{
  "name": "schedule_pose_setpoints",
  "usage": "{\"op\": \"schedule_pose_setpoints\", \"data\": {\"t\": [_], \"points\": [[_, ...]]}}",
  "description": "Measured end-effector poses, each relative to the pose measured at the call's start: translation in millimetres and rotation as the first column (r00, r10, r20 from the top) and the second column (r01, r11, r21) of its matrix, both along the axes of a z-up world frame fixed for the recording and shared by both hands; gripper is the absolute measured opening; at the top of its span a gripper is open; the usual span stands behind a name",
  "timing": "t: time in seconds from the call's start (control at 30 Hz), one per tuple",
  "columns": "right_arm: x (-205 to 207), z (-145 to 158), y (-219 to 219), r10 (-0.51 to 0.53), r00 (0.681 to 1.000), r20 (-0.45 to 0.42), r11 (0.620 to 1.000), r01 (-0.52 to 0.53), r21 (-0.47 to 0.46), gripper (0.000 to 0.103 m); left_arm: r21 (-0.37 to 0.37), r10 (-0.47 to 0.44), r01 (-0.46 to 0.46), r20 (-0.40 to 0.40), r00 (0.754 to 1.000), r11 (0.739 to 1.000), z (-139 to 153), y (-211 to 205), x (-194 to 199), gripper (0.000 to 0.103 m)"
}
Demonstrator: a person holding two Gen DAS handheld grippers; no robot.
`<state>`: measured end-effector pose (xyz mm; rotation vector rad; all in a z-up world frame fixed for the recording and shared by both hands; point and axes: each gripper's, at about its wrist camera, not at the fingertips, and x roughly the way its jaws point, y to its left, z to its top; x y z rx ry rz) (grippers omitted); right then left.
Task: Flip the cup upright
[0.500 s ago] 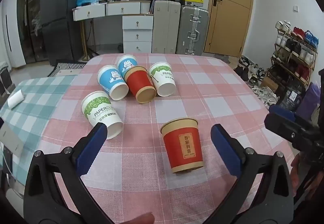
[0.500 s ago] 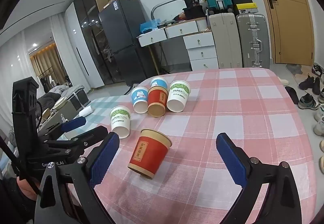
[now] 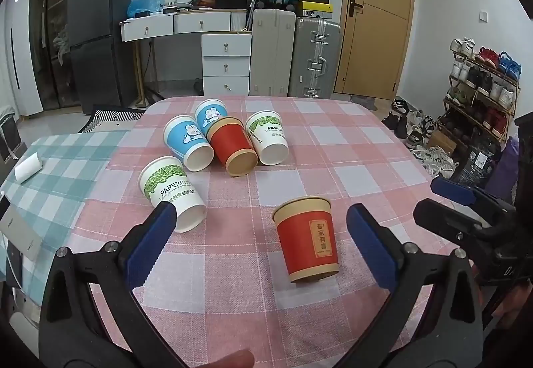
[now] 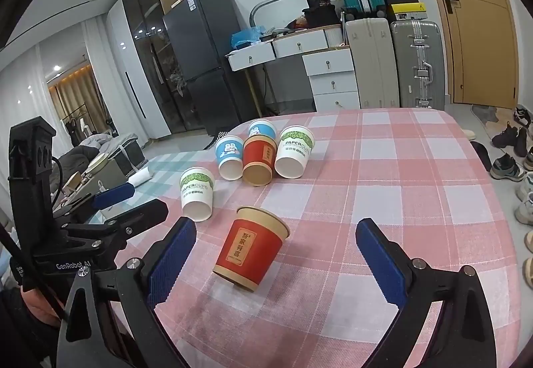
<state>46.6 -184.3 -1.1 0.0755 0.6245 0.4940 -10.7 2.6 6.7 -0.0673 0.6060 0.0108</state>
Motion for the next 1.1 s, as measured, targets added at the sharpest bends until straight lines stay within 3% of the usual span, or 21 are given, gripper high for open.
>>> {"op": "schedule_pose_setpoints", "data": {"t": [0.2,1.1], "points": [[-0.4,-0.9,-0.9,0.001,1.0,-0.002,1.0,-0.001,0.0,0.099,0.031,-0.004,0.004,0.004,1.0,1.0,0.8,-3.6,-2.2,0.102],[1.4,-6.3,-1.7,-0.004,1.0,-0.03,1.0,0.005,0.005,0.099,0.011,-0.029,0.029,-0.016,0.999,1.0,-4.9,-4.3,-4.3,0.102]]}}
